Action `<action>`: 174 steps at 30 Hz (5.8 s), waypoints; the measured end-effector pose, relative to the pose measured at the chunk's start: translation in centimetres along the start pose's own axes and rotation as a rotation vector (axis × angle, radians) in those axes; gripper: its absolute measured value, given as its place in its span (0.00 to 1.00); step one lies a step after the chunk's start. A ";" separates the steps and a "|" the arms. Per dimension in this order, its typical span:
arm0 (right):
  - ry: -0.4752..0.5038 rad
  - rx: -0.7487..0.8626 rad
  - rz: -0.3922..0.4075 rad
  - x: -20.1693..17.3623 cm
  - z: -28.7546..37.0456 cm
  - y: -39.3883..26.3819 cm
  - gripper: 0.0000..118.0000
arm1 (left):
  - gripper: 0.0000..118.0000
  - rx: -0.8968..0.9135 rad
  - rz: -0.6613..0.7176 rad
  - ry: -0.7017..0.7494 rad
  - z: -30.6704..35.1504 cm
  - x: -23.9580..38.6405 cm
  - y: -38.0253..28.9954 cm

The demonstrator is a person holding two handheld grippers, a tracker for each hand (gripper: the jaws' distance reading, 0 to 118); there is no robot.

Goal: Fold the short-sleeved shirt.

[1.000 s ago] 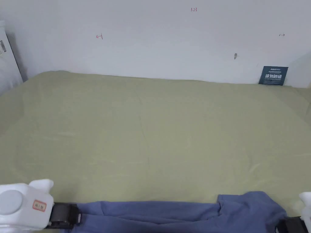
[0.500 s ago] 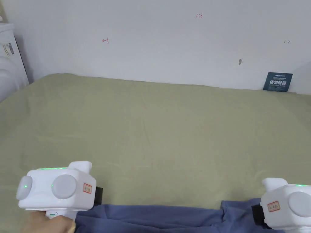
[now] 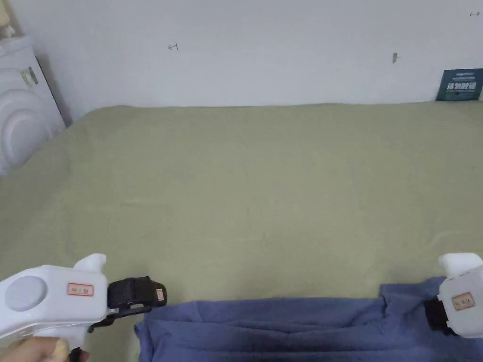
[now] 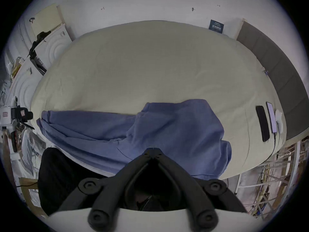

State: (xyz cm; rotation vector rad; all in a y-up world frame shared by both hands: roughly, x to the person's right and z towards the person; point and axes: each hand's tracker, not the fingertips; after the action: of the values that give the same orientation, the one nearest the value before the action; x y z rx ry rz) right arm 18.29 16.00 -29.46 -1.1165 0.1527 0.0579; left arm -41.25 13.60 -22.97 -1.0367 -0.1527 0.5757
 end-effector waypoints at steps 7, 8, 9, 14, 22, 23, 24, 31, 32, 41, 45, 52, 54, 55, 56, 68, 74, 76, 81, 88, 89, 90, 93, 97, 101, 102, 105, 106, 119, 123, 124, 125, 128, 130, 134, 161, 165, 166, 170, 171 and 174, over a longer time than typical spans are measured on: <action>0.029 -0.002 0.001 -0.2 0.4 0.3 0.00 | 1.00 -0.063 0.238 -0.276 -4.7 -3.7 -4.7; 0.032 0.001 0.005 -0.2 0.5 0.4 0.00 | 1.00 -0.085 0.227 -0.281 -5.5 -3.5 -5.2; 0.033 0.004 0.010 -0.2 0.6 0.5 0.00 | 1.00 -0.113 0.208 -0.271 -6.4 -2.9 -5.5; 0.054 0.024 0.010 -0.2 1.5 0.7 0.00 | 1.00 -0.074 0.099 -0.205 -7.1 -3.3 -5.0; 0.063 0.023 0.011 -0.7 1.4 0.4 0.00 | 0.10 -0.016 0.116 -0.132 -5.2 -2.9 -4.8; 0.066 0.017 0.007 -0.7 1.3 0.4 0.00 | 0.10 -0.019 0.143 -0.175 -5.3 -2.4 -5.0; 0.066 0.014 0.005 -0.6 1.3 0.2 0.00 | 0.10 -0.015 0.135 -0.182 -5.1 -2.0 -4.8; 0.066 0.023 -0.027 1.3 2.1 0.0 0.00 | 0.10 0.135 -0.127 -0.274 -2.0 6.3 -2.9; 0.060 0.028 -0.033 1.7 2.3 0.1 0.00 | 0.10 0.141 -0.190 -0.295 -1.9 8.3 -2.6; 0.022 0.053 -0.093 5.2 3.6 0.0 0.00 | 0.10 -0.050 -0.460 -0.395 -9.3 22.3 -2.9; -0.001 0.047 -0.083 5.8 3.5 0.0 0.00 | 0.10 -0.128 -0.441 -0.416 -14.8 24.9 -5.0; 0.007 0.027 -0.058 5.8 2.0 0.7 0.00 | 0.79 -0.210 -0.267 -0.370 -18.6 23.2 -6.3; 0.011 0.027 -0.048 5.7 1.7 0.9 0.00 | 0.45 -0.133 -0.225 -0.435 -16.9 21.8 -5.8; 0.012 0.026 -0.045 5.6 1.6 1.0 0.00 | 0.20 -0.080 -0.207 -0.453 -15.8 21.1 -5.4; 0.014 0.024 -0.041 5.5 1.5 1.2 0.00 | 0.03 -0.034 -0.202 -0.449 -15.2 20.6 -5.1; 0.028 0.049 0.017 4.5 3.0 0.4 0.00 | 0.01 -0.186 0.084 -0.672 -24.7 20.2 -9.0; 0.006 0.062 0.036 4.8 4.1 0.0 0.00 | 0.00 -0.154 0.031 -0.597 -28.3 22.8 -14.1; 0.003 0.060 0.039 4.9 3.8 0.1 0.00 | 0.00 -0.182 0.048 -0.618 -28.2 22.7 -14.7; 0.006 0.037 0.006 5.2 2.1 0.5 0.00 | 0.00 -0.180 0.028 -0.605 -28.1 23.0 -15.0; 0.023 0.035 0.029 4.2 1.9 0.8 0.00 | 0.35 -0.144 -0.045 -0.582 -19.9 19.5 -9.1; 0.023 0.038 0.034 4.0 1.9 0.9 0.00 | 0.53 -0.136 -0.038 -0.587 -18.6 18.4 -8.4; 0.022 0.041 0.039 3.8 1.9 1.0 0.00 | 0.75 -0.132 -0.046 -0.561 -17.3 17.5 -7.6; 0.037 0.047 0.042 3.5 1.7 1.3 0.00 | 0.79 -0.071 -0.037 -0.460 -14.2 13.9 -6.2; 0.056 0.043 0.046 2.9 1.5 1.3 0.00 | 0.79 -0.141 0.057 -0.362 -14.6 10.8 -6.3; 0.051 0.024 0.067 2.4 1.3 1.4 0.00 | 0.79 -0.166 0.139 -0.434 -17.4 10.5 -8.1; 0.054 0.018 0.068 2.4 1.2 1.5 0.00 | 0.78 -0.123 0.128 -0.454 -17.7 11.1 -8.1; 0.061 0.002 0.063 2.3 0.9 1.6 0.00 | 0.67 -0.154 0.170 -0.499 -19.4 13.0 -8.1; 0.061 -0.003 0.061 2.3 0.9 1.6 0.00 | 0.39 -0.156 0.173 -0.469 -19.7 13.8 -8.2; 0.043 -0.007 0.070 1.6 0.7 2.2 0.00 | 0.13 0.063 0.211 -0.266 -9.8 6.6 -2.9; 0.063 -0.006 0.080 -0.3 0.1 3.2 0.00 | 0.13 0.106 0.183 -0.127 -3.0 2.2 0.2; 0.073 -0.006 0.084 -0.9 -0.1 3.5 0.00 | 0.13 0.140 0.163 -0.073 -1.4 1.7 0.6; 0.083 -0.008 0.087 -1.5 -0.3 3.8 0.00 | 0.13 0.165 0.145 -0.047 -0.3 1.4 0.9; 0.108 -0.024 0.113 -3.3 -0.9 4.3 0.00 | 0.13 0.165 0.124 0.022 2.1 2.5 1.2; 0.111 -0.037 0.132 -4.3 -1.2 4.4 0.00 | 0.13 0.156 0.084 0.099 2.8 4.3 1.5; 0.122 -0.040 0.140 -4.4 -1.2 4.2 0.00 | 0.14 0.114 -0.028 0.109 2.1 9.8 1.4; 0.097 -0.008 0.077 -2.1 -0.2 2.9 0.00 | 0.03 -0.031 -0.092 -0.318 -8.9 15.0 -1.8; 0.102 -0.009 0.091 -2.4 0.0 2.8 0.00 | 0.01 -0.107 -0.063 -0.347 -11.9 14.4 -4.1; 0.103 -0.008 0.094 -2.4 0.1 2.8 0.00 | 0.01 -0.123 -0.076 -0.350 -12.8 14.7 -4.8; 0.090 0.011 0.102 -2.4 0.7 2.8 0.00 | 0.01 -0.160 -0.099 -0.379 -17.2 16.2 -7.2; 0.086 0.017 0.105 -2.5 0.9 2.7 0.00 | 0.00 -0.168 -0.102 -0.378 -18.6 16.5 -7.8; 0.087 0.024 0.107 -2.7 1.2 2.7 0.00 | 0.00 -0.196 0.004 -0.389 -21.9 16.5 -9.8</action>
State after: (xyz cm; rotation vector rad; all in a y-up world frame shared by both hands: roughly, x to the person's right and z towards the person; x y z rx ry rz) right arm 15.45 18.34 -30.93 -1.0869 0.2902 0.1032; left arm -15.23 1.60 -28.32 -1.1049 -0.5590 0.7736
